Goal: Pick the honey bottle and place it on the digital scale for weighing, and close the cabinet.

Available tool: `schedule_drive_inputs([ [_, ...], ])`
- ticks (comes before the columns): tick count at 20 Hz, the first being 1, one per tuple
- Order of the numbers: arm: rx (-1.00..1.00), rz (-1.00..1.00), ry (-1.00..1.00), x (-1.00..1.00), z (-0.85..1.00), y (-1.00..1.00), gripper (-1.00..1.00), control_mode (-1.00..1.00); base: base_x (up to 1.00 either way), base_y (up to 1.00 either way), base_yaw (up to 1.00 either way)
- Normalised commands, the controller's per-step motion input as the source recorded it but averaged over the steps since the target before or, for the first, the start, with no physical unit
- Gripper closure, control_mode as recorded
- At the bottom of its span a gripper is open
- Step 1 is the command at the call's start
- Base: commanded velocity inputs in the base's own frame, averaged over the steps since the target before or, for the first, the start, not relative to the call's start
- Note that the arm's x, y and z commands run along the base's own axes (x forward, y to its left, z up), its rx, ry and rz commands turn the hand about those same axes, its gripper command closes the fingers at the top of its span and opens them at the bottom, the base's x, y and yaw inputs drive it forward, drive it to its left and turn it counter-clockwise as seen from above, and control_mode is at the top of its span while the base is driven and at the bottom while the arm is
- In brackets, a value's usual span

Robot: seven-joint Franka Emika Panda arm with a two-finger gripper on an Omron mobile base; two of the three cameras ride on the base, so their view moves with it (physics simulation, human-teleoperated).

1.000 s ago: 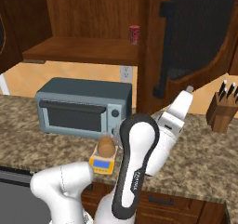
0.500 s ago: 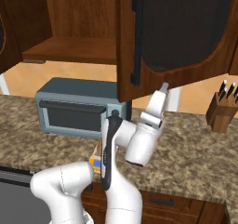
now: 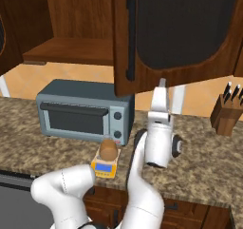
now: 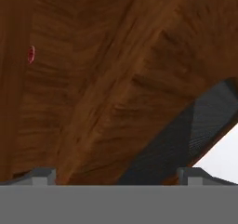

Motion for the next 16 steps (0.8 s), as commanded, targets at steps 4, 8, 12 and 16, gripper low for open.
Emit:
schedule_drive_inputs([
  [4,-0.16,0.00,0.14,0.42,1.00,0.38,-1.00,-1.00,0.00,0.00,0.00],
  [8,-0.12,0.00,0.18,0.64,0.65,0.28,-1.00,-1.00,0.00,0.00,0.00],
  [12,-0.07,-0.01,0.00,0.64,0.05,0.26,-1.00,-1.00,0.00,0.00,0.00],
  [16,-0.05,-0.02,0.24,0.67,0.48,0.18,-1.00,-1.00,0.00,0.00,0.00],
])
